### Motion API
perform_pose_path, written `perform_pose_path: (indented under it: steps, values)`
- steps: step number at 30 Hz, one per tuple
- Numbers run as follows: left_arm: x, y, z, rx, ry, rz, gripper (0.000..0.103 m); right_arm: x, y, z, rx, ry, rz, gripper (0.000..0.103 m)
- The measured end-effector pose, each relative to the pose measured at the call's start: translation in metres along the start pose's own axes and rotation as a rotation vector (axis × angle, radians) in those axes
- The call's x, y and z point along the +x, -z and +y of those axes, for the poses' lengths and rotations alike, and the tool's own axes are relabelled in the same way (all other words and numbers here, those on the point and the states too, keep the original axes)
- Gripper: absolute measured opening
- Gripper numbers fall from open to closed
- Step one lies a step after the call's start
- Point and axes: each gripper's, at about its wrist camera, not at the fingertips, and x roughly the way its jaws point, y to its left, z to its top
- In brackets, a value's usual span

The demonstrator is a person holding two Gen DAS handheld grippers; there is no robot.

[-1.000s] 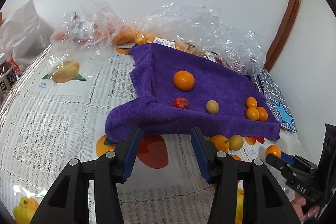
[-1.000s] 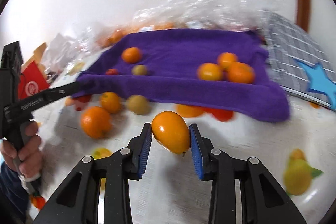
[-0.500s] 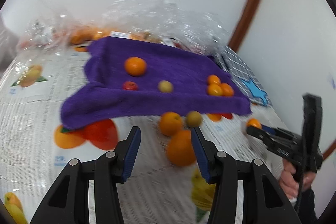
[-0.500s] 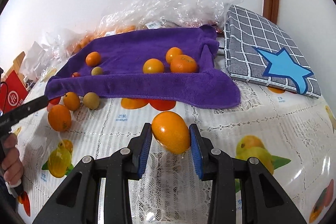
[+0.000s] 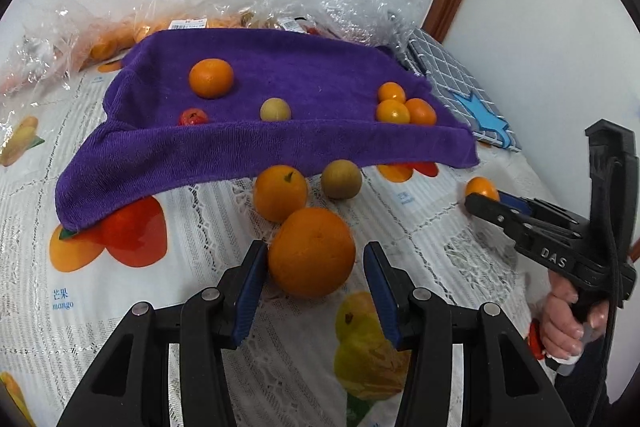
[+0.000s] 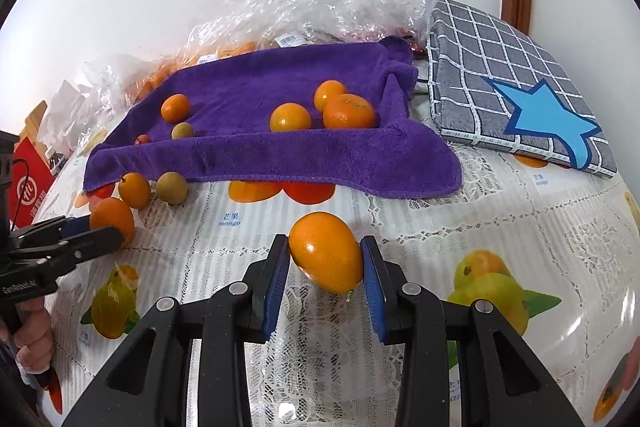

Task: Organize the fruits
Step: 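Grasp a large orange with the left gripper while the right holds the kumquat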

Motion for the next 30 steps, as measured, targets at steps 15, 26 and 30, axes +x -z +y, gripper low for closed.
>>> perform_pose_path:
  steps: [15,26,30]
  values:
    - [-0.005,0.005,0.018,-0.126,0.035,-0.032,0.039,0.011,0.001,0.014,-0.076,0.049,0.059,0.036]
    - [-0.009,0.007,0.013,-0.112,0.034,-0.048,0.038,0.011,0.001,0.012,-0.069,0.029,0.055,0.035]
    - [-0.016,0.007,0.012,-0.110,0.031,-0.087,0.038,0.006,0.003,0.014,-0.075,0.018,0.032,0.035]
